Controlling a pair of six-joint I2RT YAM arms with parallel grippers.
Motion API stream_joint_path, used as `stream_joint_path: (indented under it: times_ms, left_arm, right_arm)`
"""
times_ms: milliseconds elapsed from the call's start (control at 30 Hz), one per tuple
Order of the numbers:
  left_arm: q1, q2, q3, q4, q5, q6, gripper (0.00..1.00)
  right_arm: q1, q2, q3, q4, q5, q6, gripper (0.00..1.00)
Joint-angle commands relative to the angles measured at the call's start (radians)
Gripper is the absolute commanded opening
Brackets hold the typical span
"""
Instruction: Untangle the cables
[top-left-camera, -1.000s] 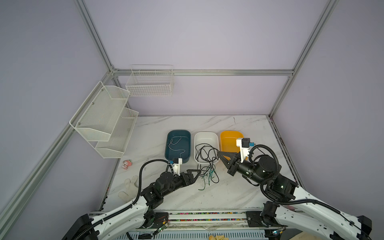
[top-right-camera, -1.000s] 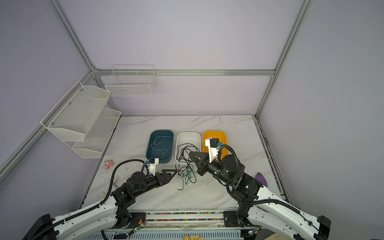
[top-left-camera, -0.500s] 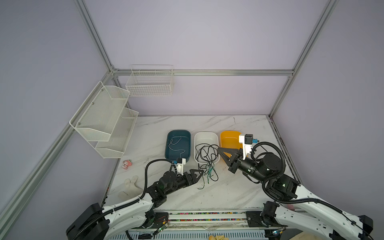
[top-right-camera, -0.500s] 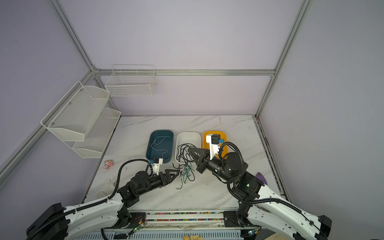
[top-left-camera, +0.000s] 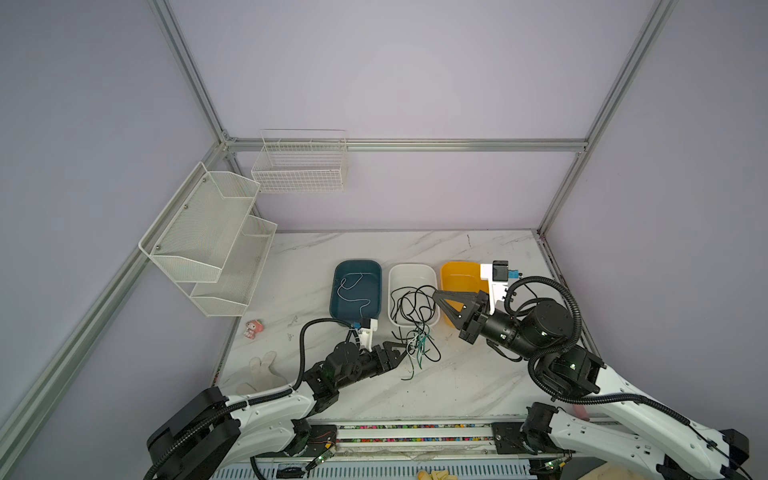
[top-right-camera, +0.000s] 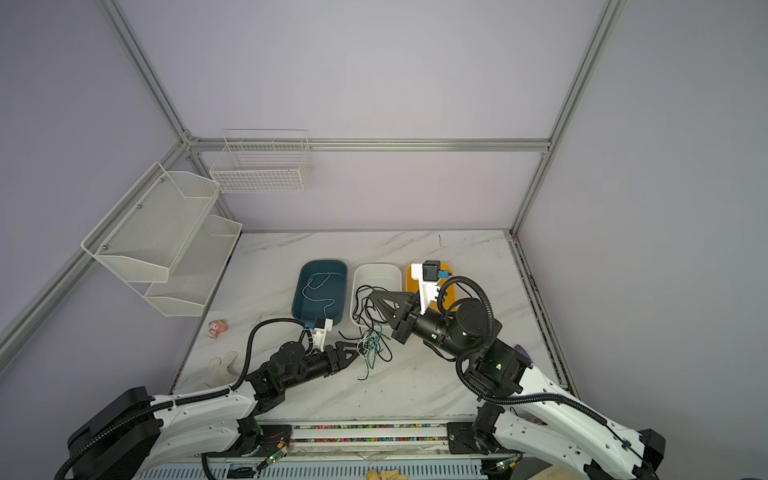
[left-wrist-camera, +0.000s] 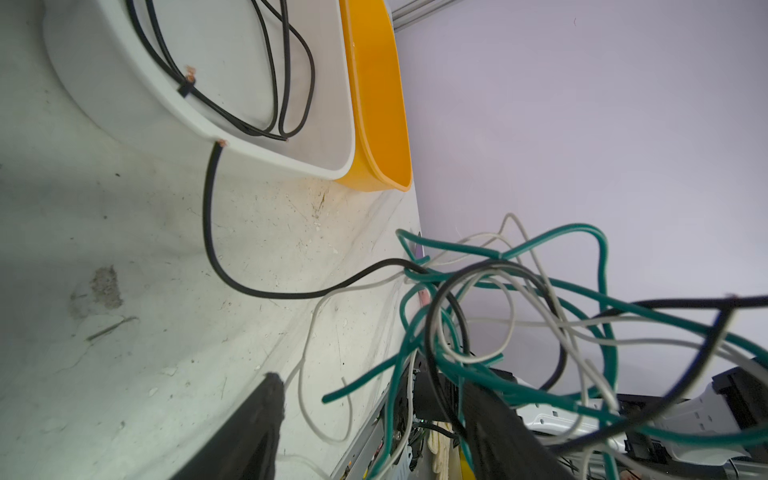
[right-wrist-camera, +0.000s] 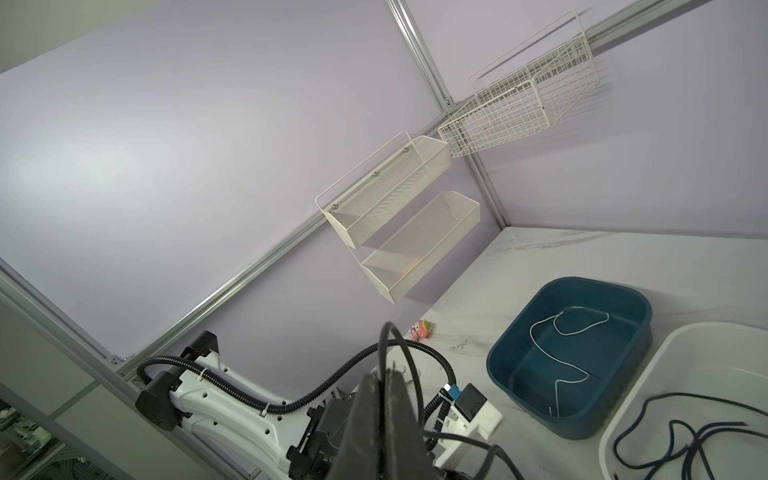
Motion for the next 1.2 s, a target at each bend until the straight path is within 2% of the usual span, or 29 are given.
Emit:
stream_joint_path:
  times_ms: [0,100,267,433,667,1000,1167]
  left_arm:
    - [-0.005,0.006,-0.037,0.072,0.008,0.005,0.71]
    - [-0.007,0.011,-0.037,0.084,0.006,0.003,0.70]
    - [-0.010,0.041,-0.036,0.137,0.005,-0.009,0.61]
    - [-0.017,0.088,-0.037,0.216,0.012,-0.028,0.58]
    - [-0.019,0.146,-0.035,0.295,0.015,-0.045,0.38]
    - [-0.020,0.136,-0.058,0.262,0.011,-0.040,0.01]
    - [-0.020,0.072,-0.072,0.168,-0.011,-0.022,0.00]
  right_arm:
    - [0.005,-0.001,0.031,0.064,-0.032,0.021,0.00]
    - [0.003,0.005,0.021,0.077,-0.043,0.023,0.00]
    - [0.004,0.020,-0.016,0.122,-0.058,0.045,0.00]
    - [0.004,0.027,-0.039,0.148,-0.064,0.053,0.00]
    - [0.005,0.029,-0.058,0.152,-0.055,0.057,0.00]
    - [0.003,-0.028,-0.036,0.029,0.125,0.015,0.00]
    - [0.005,-0.040,-0.029,-0.018,0.210,0.015,0.00]
